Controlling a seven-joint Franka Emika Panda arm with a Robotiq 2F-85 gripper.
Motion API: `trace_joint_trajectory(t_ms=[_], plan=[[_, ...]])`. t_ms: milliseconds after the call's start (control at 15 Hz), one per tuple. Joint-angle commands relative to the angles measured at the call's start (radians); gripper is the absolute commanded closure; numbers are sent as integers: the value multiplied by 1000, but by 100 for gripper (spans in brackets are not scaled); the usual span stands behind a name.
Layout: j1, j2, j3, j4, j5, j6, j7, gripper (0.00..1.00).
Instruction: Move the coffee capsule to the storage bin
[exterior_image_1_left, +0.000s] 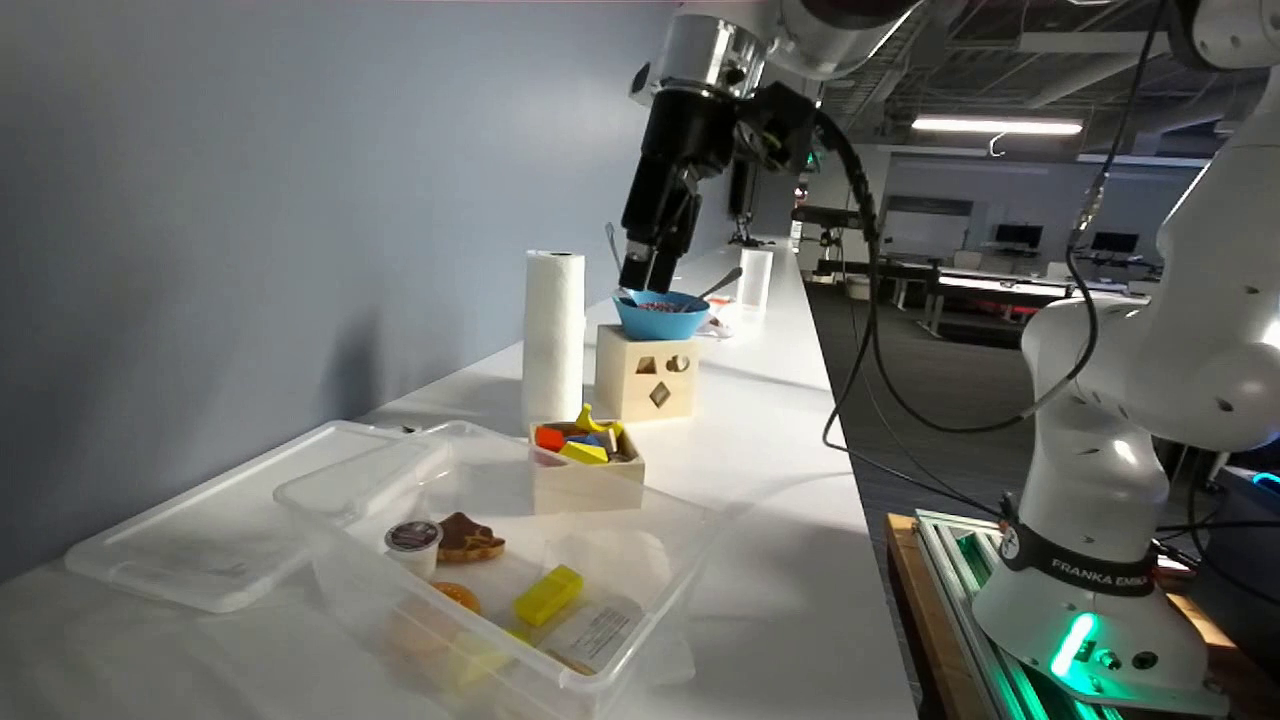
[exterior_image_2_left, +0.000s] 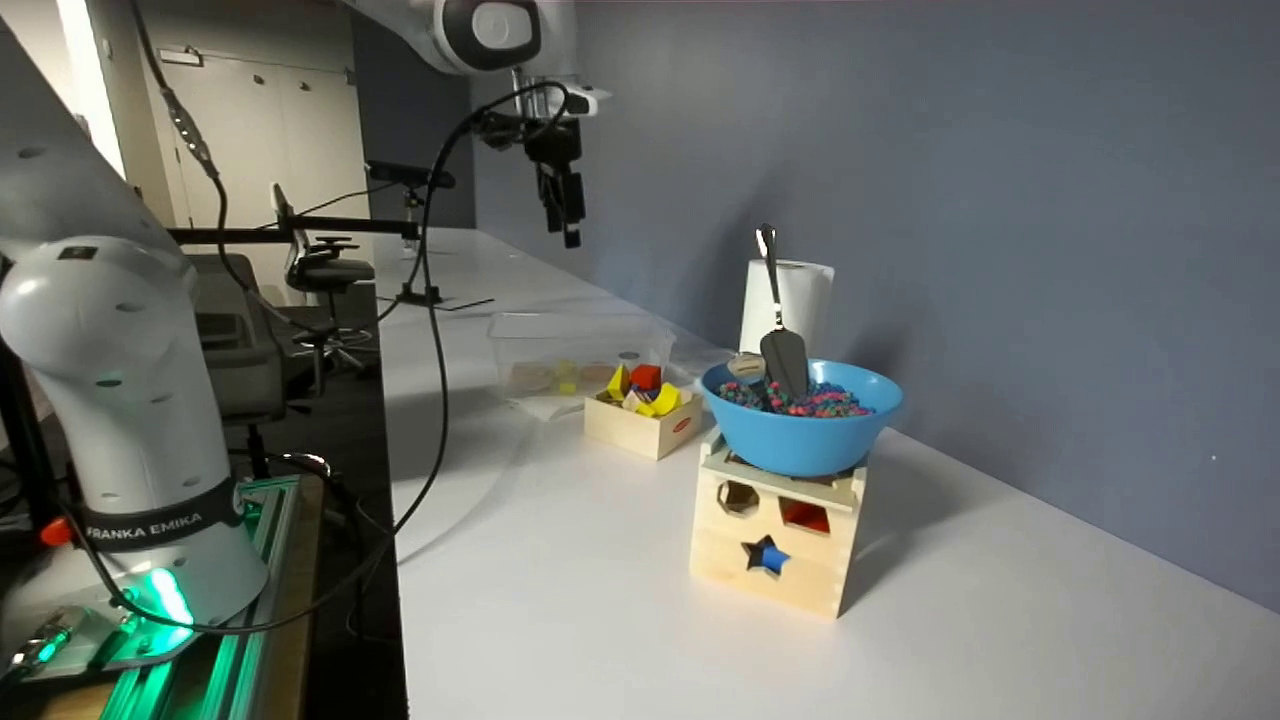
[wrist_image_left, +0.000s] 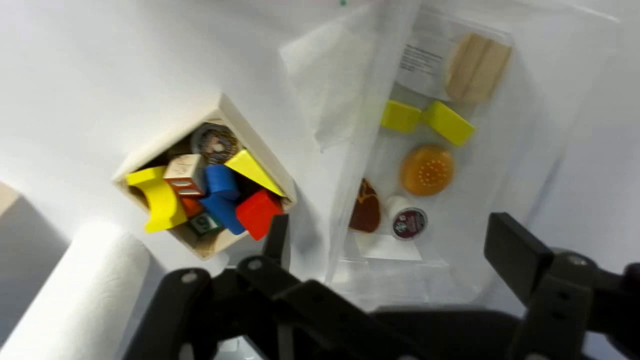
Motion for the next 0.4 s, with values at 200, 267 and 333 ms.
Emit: trace_joint_trajectory(t_ms=[200, 267, 333], plan=[[-58, -43, 27, 25, -90, -131, -7, 0], [-57, -41, 28, 25, -90, -130, -7, 0], [-57, -37, 30, 25, -90, -129, -7, 0]])
